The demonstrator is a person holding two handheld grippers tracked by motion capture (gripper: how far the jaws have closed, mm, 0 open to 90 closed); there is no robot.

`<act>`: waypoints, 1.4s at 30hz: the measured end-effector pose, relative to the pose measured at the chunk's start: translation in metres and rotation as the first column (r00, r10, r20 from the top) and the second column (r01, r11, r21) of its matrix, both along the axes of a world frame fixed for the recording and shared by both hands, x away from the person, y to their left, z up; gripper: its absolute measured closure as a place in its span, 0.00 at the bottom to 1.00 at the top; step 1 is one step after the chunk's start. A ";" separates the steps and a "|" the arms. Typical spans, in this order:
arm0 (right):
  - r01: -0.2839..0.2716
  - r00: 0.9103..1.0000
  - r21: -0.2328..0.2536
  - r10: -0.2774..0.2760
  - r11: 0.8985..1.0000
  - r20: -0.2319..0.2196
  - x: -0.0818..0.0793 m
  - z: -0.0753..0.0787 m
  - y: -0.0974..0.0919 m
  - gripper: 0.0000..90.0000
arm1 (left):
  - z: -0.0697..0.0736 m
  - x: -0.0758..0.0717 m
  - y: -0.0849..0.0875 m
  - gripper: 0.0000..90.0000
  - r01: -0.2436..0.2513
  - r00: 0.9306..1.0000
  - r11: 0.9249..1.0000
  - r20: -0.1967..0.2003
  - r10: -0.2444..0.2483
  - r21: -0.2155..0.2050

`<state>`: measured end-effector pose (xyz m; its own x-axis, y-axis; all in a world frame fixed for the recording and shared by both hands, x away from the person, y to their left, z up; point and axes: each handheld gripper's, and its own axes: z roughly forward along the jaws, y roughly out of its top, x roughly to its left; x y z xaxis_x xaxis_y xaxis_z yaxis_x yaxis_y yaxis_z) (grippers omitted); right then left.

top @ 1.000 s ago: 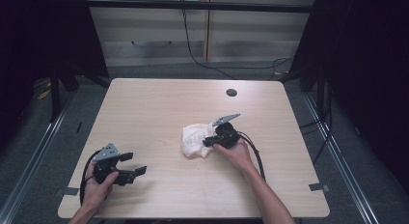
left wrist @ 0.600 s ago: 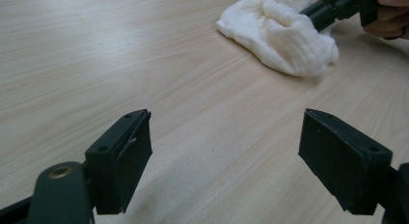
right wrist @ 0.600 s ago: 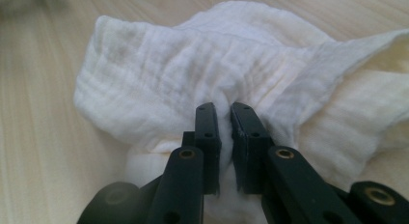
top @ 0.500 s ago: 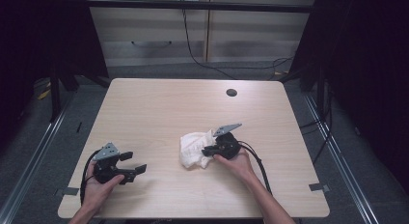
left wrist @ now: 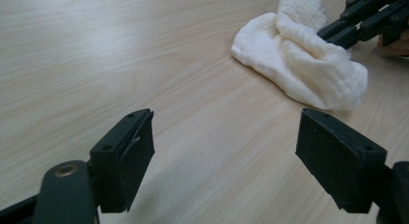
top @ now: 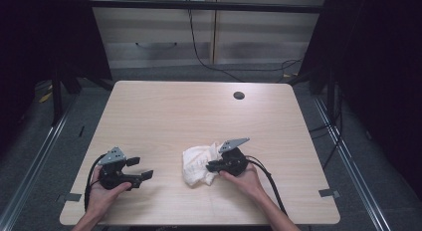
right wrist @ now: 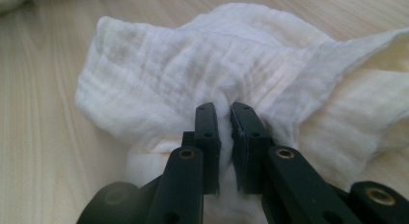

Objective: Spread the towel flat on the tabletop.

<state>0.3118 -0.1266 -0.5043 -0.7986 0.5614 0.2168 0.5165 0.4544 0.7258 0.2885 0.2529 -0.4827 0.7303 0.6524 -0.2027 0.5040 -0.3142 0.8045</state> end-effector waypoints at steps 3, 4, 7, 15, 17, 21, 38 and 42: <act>-0.019 1.000 -0.014 0.019 1.000 0.000 -0.007 0.002 0.002 0.90 | 0.000 0.000 0.000 0.24 -0.003 1.000 1.000 0.000 0.003 0.003; -0.029 1.000 -0.022 0.029 0.999 -0.002 -0.008 0.003 0.003 0.90 | 0.000 0.000 0.000 0.24 -0.003 1.000 1.000 0.004 0.003 0.003; -0.053 0.999 -0.045 0.053 0.998 -0.008 -0.012 0.005 0.005 0.88 | 0.000 0.001 0.001 0.23 -0.014 1.000 1.000 0.002 0.014 0.001; -0.061 0.998 -0.094 0.060 0.994 -0.007 -0.022 0.014 0.001 0.72 | 0.000 0.001 0.002 0.23 -0.020 1.000 1.000 -0.003 0.020 0.002; -0.052 0.999 -0.095 0.052 0.994 -0.004 -0.022 0.019 -0.002 0.67 | 0.000 0.001 0.002 0.23 -0.020 1.000 1.000 -0.003 0.020 0.001; -0.002 1.000 -0.061 0.004 0.998 0.027 -0.019 0.033 -0.015 0.65 | 0.000 0.001 0.003 0.23 -0.018 1.000 1.000 -0.001 0.018 0.003; 0.157 0.988 -0.060 -0.156 0.986 0.018 0.046 0.024 -0.015 0.63 | -0.001 0.001 0.003 0.23 -0.014 1.000 1.000 0.000 0.014 0.012; 0.158 0.987 -0.081 -0.158 0.984 0.000 0.045 0.015 -0.015 0.63 | -0.001 0.001 0.003 0.23 -0.015 1.000 1.000 0.000 0.015 0.009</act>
<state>0.3565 -0.1412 -0.4889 -0.6973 0.6962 0.1706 0.5911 0.4238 0.6863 0.2892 0.2555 -0.4833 0.7206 0.6648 -0.1970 0.5089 -0.3140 0.8015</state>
